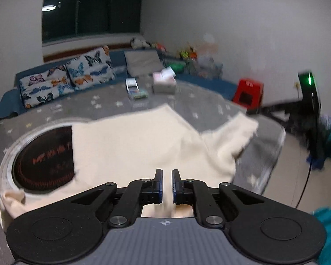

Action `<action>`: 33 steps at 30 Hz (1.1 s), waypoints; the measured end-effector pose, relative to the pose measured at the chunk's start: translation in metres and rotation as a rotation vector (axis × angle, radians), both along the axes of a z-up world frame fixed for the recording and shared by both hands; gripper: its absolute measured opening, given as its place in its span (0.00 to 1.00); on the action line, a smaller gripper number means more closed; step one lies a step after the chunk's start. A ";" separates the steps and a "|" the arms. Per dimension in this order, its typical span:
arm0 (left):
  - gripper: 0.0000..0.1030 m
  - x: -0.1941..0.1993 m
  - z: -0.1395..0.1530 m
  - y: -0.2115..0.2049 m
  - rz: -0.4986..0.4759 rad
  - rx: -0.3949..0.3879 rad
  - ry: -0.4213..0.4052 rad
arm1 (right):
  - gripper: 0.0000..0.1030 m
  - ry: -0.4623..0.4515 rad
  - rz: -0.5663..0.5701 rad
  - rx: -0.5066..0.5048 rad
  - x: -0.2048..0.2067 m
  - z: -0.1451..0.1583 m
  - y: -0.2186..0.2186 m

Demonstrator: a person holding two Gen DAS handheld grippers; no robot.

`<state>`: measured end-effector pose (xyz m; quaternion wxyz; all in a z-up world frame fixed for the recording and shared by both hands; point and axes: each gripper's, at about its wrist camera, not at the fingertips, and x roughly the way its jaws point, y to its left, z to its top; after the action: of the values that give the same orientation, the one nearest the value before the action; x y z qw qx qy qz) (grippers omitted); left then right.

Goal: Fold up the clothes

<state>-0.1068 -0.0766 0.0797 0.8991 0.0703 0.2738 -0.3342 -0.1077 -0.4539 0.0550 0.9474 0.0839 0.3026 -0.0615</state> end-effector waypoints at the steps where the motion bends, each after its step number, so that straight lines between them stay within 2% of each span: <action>1: 0.10 0.002 0.001 -0.003 0.006 -0.010 -0.002 | 0.28 0.005 0.006 -0.002 0.004 -0.002 0.005; 5: 0.10 0.017 -0.007 -0.025 -0.009 -0.028 0.028 | 0.28 0.033 -0.008 0.008 0.013 -0.011 0.010; 13: 0.10 0.040 -0.039 -0.089 -0.121 -0.024 0.129 | 0.31 0.116 -0.084 0.003 0.011 -0.035 -0.015; 22: 0.10 0.022 -0.067 -0.125 -0.311 0.015 0.226 | 0.32 0.155 -0.128 -0.076 -0.010 -0.035 -0.022; 27: 0.10 0.020 -0.063 -0.122 -0.326 0.009 0.219 | 0.33 0.150 -0.149 -0.075 -0.009 -0.033 -0.025; 33: 0.10 0.042 -0.042 -0.120 -0.234 -0.015 0.167 | 0.33 0.149 -0.141 -0.071 -0.005 -0.034 -0.024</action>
<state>-0.0645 -0.1969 0.0377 0.8286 0.0672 0.3351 -0.4435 -0.1122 -0.4784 0.0211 0.9179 0.0665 0.3633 -0.1449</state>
